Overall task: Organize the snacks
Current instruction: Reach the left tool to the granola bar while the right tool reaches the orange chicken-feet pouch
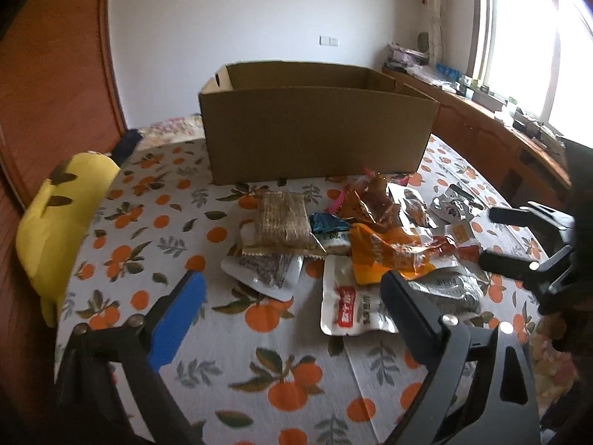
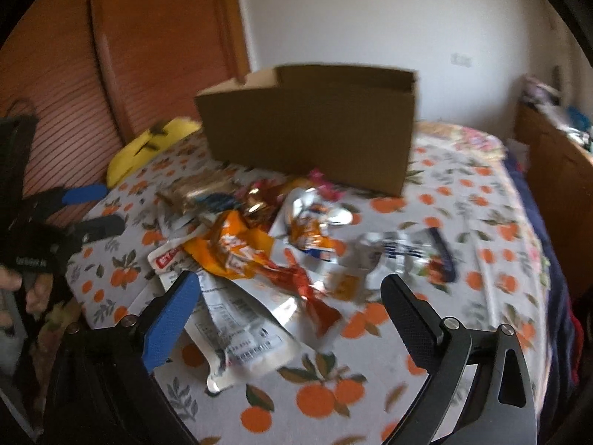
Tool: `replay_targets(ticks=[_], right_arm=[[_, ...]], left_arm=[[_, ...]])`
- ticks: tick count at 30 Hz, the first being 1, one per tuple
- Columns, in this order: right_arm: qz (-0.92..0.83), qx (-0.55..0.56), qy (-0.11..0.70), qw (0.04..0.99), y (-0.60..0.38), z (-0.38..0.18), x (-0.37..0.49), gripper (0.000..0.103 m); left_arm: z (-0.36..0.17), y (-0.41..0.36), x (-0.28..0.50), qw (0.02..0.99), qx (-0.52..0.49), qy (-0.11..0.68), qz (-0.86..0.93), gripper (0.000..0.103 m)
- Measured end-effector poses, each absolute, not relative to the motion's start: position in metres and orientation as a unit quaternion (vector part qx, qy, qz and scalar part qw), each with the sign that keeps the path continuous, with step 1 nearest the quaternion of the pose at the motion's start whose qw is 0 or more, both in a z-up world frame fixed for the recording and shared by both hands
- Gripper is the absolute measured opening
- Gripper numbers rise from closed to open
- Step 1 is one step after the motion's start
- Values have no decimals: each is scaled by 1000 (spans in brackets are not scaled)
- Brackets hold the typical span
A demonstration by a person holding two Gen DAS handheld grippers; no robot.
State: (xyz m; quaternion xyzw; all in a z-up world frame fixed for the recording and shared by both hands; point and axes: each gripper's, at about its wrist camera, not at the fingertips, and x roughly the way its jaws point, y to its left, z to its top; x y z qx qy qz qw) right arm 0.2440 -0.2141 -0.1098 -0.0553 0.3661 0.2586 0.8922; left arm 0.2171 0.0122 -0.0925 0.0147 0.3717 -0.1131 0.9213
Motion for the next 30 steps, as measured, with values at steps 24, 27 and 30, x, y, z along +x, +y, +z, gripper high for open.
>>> replay_targets(ticks=[24,27,30], right_arm=[[352,-172,468,792,-163,-148,312,100],[351,-186,470,788,-160,-149,311,96],[352,-196,469,785,-162,-146,305,81]], left_arm=[[-101,3,309,895,14,408,-179,94],[-107,-2,313,892,20,414,-180,94],[-111,-2,315,890,21,418,-180,94]])
